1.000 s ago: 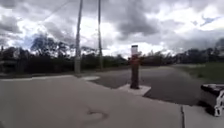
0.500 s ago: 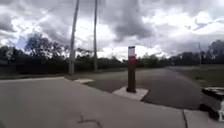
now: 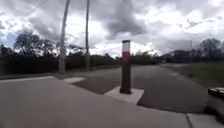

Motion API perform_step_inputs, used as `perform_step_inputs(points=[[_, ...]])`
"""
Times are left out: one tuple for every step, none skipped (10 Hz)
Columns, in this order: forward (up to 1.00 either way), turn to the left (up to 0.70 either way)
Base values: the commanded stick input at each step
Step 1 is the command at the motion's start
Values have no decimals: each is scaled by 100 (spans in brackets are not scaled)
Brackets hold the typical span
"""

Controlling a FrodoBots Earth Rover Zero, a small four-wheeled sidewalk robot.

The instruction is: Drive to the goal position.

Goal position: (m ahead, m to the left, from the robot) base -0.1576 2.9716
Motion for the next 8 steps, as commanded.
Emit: perform_step_inputs(points=[[-61,41],[-66,39],[-71,36],[-83,34],[-79,33],[-76,33],[-72,32],[-68,32]])
